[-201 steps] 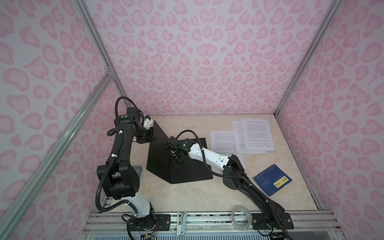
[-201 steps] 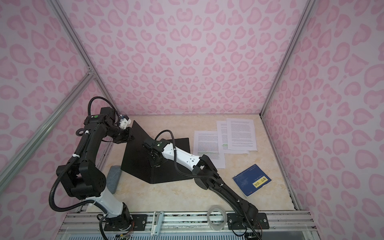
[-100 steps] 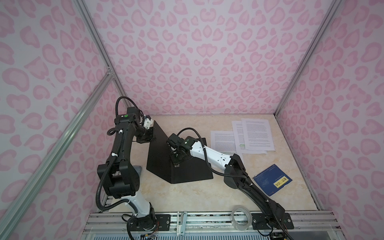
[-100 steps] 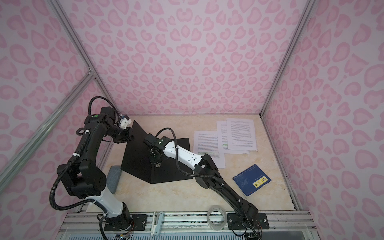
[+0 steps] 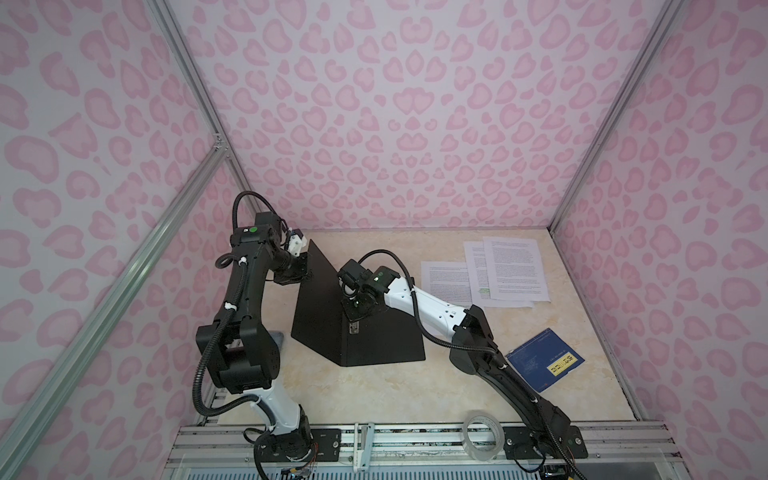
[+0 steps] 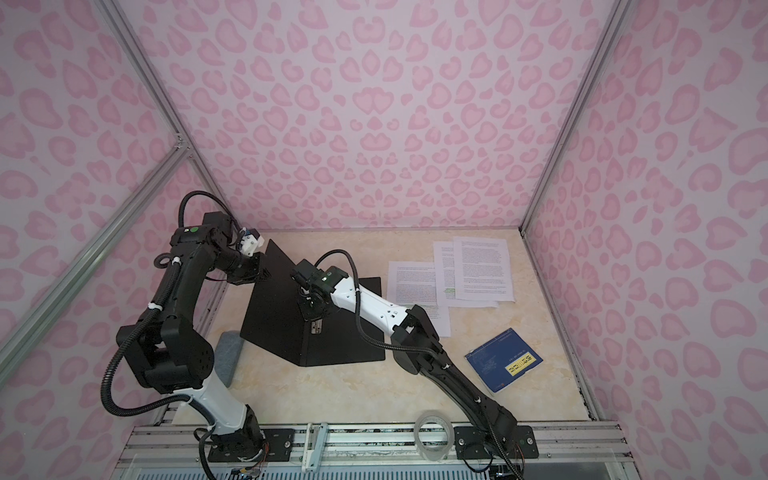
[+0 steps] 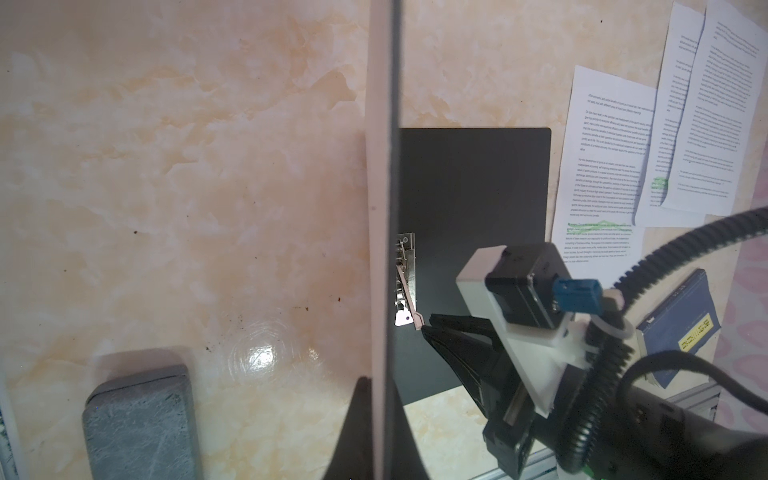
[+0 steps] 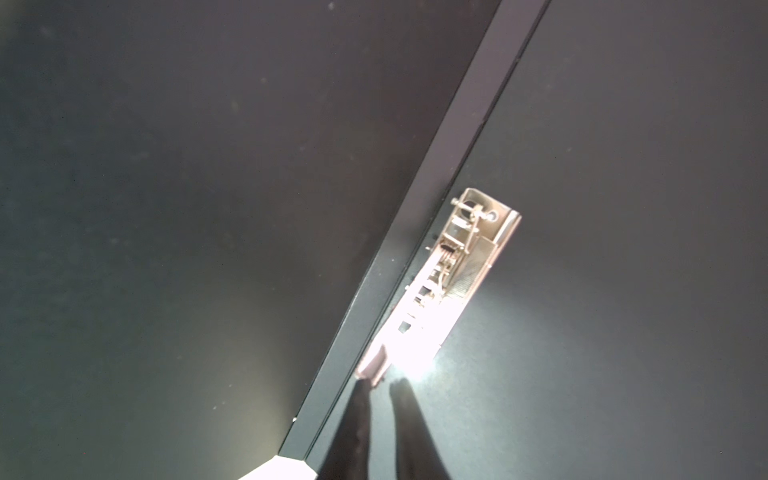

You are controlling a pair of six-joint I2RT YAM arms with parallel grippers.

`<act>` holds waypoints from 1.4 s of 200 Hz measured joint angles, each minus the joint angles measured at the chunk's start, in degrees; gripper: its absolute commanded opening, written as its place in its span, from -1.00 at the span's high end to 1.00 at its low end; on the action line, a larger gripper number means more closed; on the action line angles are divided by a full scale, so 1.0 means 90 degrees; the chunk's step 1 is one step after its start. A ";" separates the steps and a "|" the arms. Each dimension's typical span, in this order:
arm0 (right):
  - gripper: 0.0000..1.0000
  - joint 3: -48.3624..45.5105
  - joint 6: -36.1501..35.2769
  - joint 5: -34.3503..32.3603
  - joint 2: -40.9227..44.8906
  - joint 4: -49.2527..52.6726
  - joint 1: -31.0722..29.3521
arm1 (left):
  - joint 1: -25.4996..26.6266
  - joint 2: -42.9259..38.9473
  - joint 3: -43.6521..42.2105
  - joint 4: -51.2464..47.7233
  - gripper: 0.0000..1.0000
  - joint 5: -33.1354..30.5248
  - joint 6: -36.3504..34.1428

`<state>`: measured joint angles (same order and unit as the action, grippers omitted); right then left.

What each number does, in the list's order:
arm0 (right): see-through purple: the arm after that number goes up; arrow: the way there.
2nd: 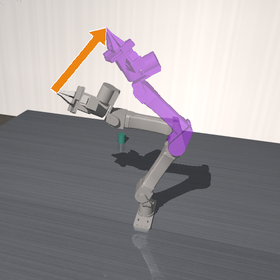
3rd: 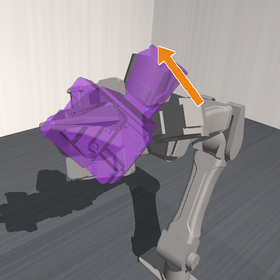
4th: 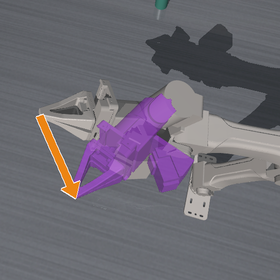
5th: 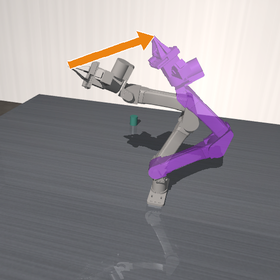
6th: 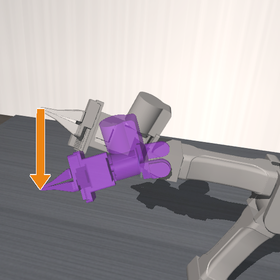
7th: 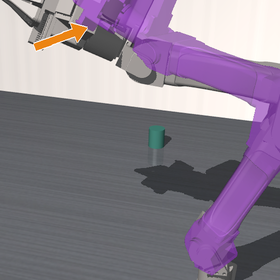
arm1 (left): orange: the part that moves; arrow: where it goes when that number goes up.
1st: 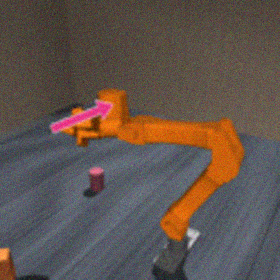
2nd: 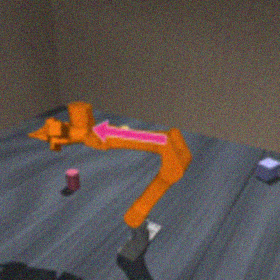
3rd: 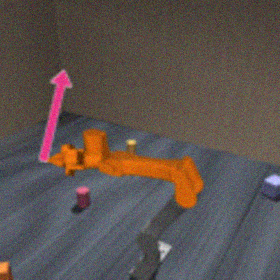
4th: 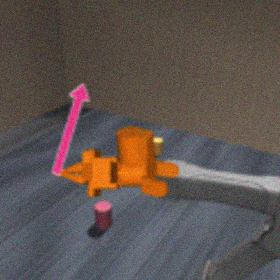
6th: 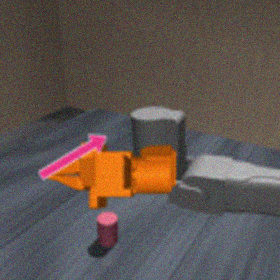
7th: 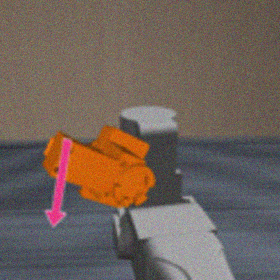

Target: Put the files into the folder

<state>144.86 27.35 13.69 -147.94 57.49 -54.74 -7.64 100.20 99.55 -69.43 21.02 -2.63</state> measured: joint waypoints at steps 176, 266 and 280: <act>0.42 -0.2752 -0.0515 0.1688 0.1627 -0.1462 0.0083 | -0.0007 0.0265 0.0321 -0.0177 0.93 0.0022 -0.0019; 0.41 -0.2127 -0.0571 0.2460 0.0670 -0.2103 0.0095 | -0.0007 0.0262 0.0321 -0.0182 0.94 0.0090 0.0002; 0.41 -0.1916 -0.0610 0.2467 0.0534 -0.2069 0.0095 | -0.0007 0.0262 0.0321 -0.0189 0.94 0.0107 0.0002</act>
<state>127.61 21.87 35.90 -143.13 38.87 -53.89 -7.70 102.56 102.43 -71.13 21.98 -2.61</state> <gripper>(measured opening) 0.291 0.069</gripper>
